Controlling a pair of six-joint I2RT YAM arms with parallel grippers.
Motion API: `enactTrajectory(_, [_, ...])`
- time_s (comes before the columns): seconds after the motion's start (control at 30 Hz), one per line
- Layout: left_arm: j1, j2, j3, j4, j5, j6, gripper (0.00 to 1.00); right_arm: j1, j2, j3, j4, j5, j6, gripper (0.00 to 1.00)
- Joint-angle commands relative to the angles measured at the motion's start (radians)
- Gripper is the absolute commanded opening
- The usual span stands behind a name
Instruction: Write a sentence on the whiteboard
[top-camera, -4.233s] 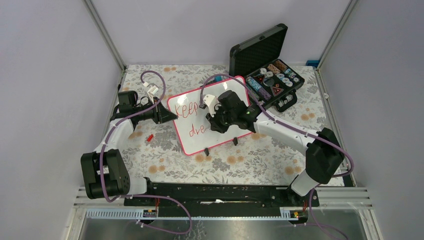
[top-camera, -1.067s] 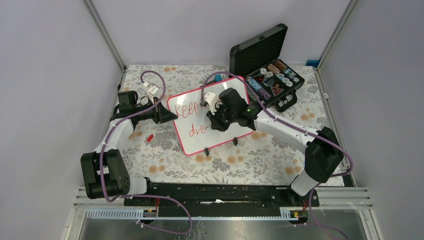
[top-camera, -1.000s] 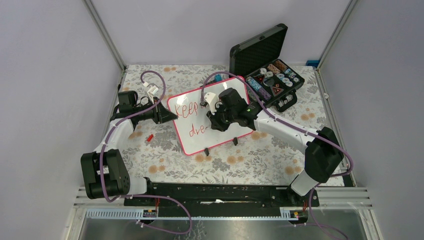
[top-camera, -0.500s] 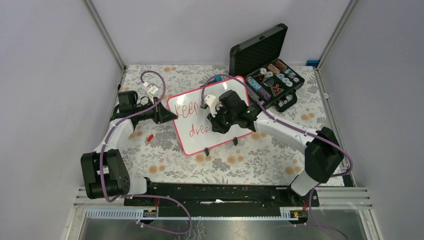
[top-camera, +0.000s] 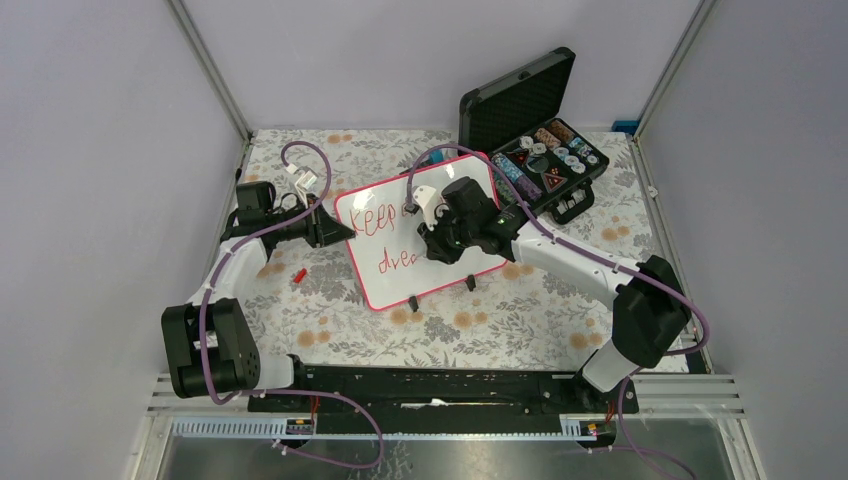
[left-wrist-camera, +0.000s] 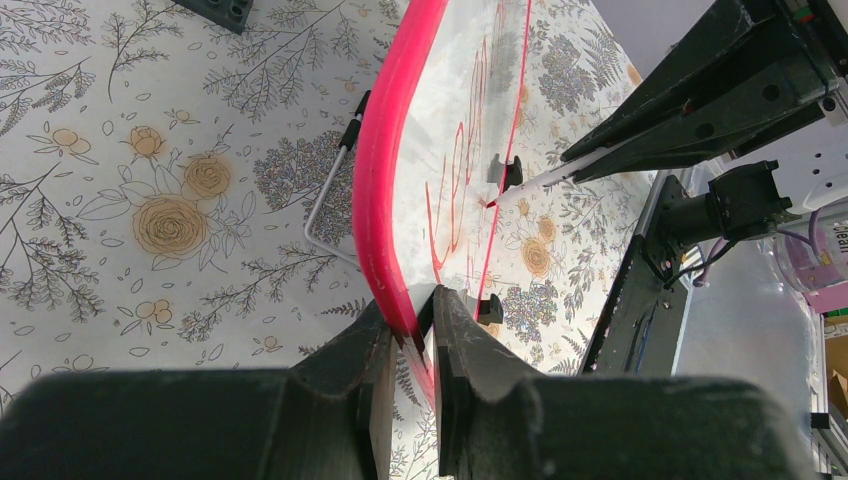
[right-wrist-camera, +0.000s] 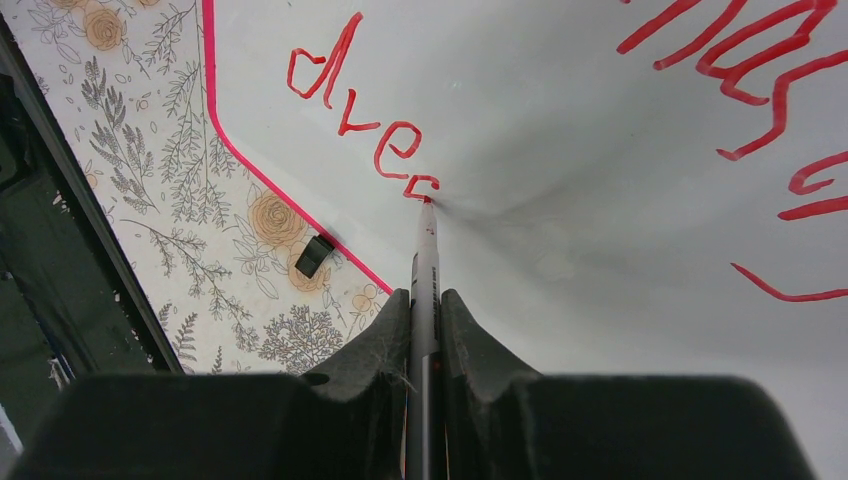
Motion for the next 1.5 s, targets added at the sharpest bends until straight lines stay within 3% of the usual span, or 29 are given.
enactTrajectory(0.0, [-0.013, -0.024, 0.013, 0.045, -0.011, 0.045, 0.0, -0.011, -0.033, 0.041, 0.031, 0.036, -0.008, 0.0])
enactTrajectory(1.47, [-0.014, -0.022, 0.01, 0.044, -0.01, 0.048, 0.0, -0.015, -0.058, -0.023, 0.02, 0.036, -0.02, 0.0])
